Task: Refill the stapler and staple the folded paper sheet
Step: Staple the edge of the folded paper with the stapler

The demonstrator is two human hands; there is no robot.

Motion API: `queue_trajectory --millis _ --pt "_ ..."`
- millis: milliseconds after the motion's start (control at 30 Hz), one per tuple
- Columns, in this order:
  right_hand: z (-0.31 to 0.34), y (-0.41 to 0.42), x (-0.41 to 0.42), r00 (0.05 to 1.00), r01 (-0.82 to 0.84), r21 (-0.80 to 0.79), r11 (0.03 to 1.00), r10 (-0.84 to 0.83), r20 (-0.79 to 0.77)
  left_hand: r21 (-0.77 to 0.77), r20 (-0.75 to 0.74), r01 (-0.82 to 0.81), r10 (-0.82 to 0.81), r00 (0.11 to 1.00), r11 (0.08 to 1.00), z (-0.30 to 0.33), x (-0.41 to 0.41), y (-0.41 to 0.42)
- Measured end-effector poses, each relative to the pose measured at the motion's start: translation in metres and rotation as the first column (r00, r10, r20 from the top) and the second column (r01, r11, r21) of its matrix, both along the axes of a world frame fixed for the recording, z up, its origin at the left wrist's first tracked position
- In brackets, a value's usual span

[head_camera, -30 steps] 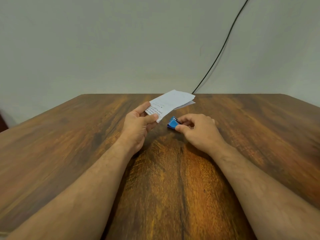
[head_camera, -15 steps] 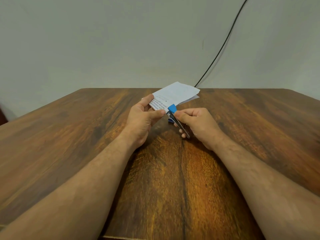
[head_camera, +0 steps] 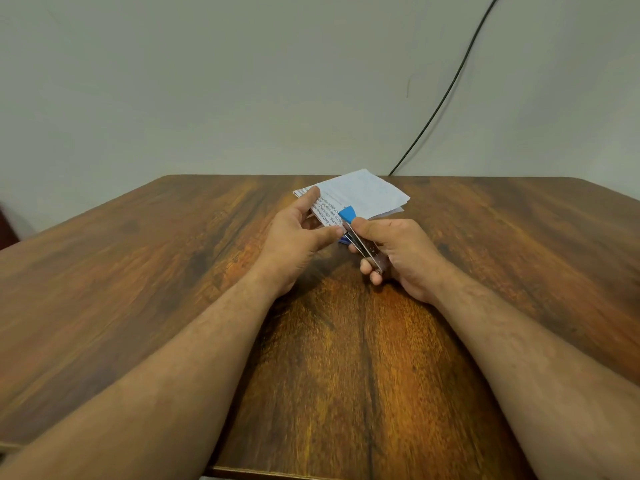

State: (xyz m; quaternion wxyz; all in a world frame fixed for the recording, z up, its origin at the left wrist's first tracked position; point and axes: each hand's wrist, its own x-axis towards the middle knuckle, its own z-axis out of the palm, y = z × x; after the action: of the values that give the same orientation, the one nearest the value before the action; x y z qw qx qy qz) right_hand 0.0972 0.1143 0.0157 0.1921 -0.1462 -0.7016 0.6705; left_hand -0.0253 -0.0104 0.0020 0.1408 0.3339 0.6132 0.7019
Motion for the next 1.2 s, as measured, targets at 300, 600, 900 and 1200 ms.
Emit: queue_trajectory --millis 300,600,900,1200 --pt "-0.001 0.002 -0.002 0.996 -0.087 -0.107 0.99 0.088 0.012 -0.017 -0.033 0.024 -0.024 0.999 1.0 0.001 0.004 0.0" --pt "-0.004 0.006 -0.004 0.999 -0.03 -0.083 0.996 0.033 0.032 -0.037 -0.058 0.04 -0.042 0.997 0.999 -0.001 0.003 0.0" --pt "-0.005 0.004 -0.006 1.0 -0.004 -0.076 0.997 0.006 0.025 0.028 -0.023 0.064 -0.063 0.998 0.998 -0.003 0.003 -0.001" --pt "-0.003 -0.003 -0.008 0.996 0.055 -0.146 0.988 -0.065 -0.066 0.134 0.065 -0.007 -0.002 0.998 0.991 -0.001 0.005 0.0"
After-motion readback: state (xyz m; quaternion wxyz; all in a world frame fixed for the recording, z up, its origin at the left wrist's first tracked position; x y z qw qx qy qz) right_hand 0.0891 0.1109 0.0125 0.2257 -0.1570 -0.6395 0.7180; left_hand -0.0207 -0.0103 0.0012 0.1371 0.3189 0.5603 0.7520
